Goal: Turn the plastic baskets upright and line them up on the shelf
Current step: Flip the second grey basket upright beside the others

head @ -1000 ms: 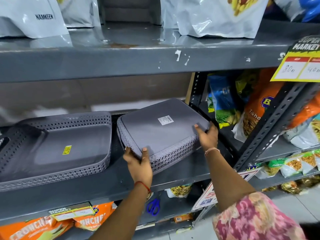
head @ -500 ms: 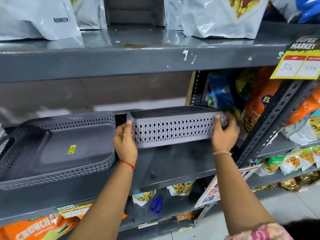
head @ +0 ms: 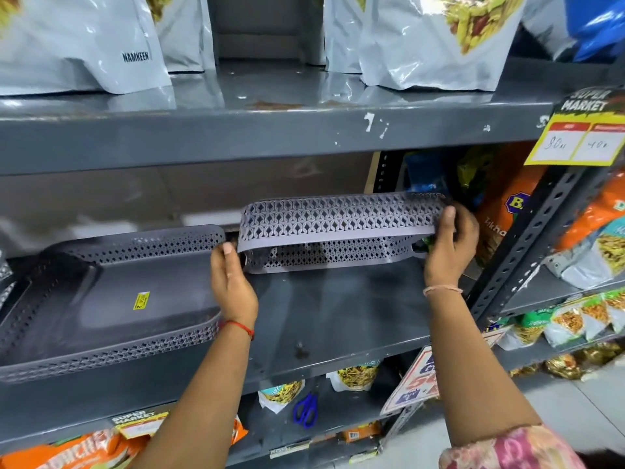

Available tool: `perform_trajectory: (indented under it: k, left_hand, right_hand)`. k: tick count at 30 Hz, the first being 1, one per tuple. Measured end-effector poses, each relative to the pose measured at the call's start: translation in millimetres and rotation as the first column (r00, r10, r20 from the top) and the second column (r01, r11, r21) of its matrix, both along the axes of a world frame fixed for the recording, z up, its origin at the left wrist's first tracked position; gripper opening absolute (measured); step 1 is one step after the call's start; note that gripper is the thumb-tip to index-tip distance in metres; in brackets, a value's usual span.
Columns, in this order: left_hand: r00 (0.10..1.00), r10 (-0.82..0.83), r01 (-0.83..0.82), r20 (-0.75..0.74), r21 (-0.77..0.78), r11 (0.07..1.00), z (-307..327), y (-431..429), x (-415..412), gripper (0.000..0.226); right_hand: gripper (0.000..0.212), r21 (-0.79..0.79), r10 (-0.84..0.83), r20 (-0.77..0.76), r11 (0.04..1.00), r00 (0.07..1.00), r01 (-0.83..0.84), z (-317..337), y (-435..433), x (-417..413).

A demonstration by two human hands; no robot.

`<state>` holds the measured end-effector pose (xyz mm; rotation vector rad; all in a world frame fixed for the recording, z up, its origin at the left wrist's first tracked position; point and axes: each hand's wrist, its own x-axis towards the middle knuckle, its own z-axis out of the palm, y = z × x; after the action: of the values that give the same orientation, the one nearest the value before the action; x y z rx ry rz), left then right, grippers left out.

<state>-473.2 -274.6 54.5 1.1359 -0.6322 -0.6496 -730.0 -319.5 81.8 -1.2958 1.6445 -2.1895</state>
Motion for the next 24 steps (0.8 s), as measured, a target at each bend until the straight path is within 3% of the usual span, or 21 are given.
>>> perform_trajectory:
  k: [3, 8, 13, 15, 18, 21, 24]
  left_hand:
    - [0.998, -0.053, 0.052, 0.041, 0.016, 0.999, -9, 1, -5, 0.046]
    - [0.996, -0.076, 0.073, 0.056, 0.056, 0.996, 1, -11, 2, 0.046]
    - [0.983, -0.157, 0.152, 0.092, 0.061, 0.986, 7, -27, 9, 0.012]
    - [0.972, -0.210, 0.201, 0.107, 0.087, 0.976, -1, -30, 12, 0.020]
    - [0.942, -0.323, 0.311, 0.089, 0.122, 0.942, -7, -33, 13, 0.046]
    - [0.905, -0.425, 0.425, -0.017, 0.087, 0.901, -1, -39, 17, 0.046]
    - [0.883, -0.467, 0.469, -0.049, 0.051, 0.882, 5, -51, 18, 0.047]
  right_hand:
    - [0.036, -0.006, 0.087, 0.136, 0.996, 0.987, -0.087, -3, 0, 1]
    - [0.054, -0.059, 0.086, 0.154, 0.995, 0.984, -0.078, 12, -8, -3]
    - [0.047, 0.239, 0.064, 0.072, 0.968, 0.995, -0.079, 0, -26, -21]
    - [0.050, 0.319, 0.155, 0.127, 0.929, 0.980, -0.188, -16, -27, -22]
    - [0.051, 0.404, 0.145, 0.160, 0.893, 0.976, -0.199, -34, -32, -22]
    - [0.037, 0.404, 0.090, 0.246, 0.895, 0.965, -0.187, -36, -40, -22]
    - [0.037, 0.430, 0.031, 0.236, 0.893, 0.971, -0.133, -31, -50, -26]
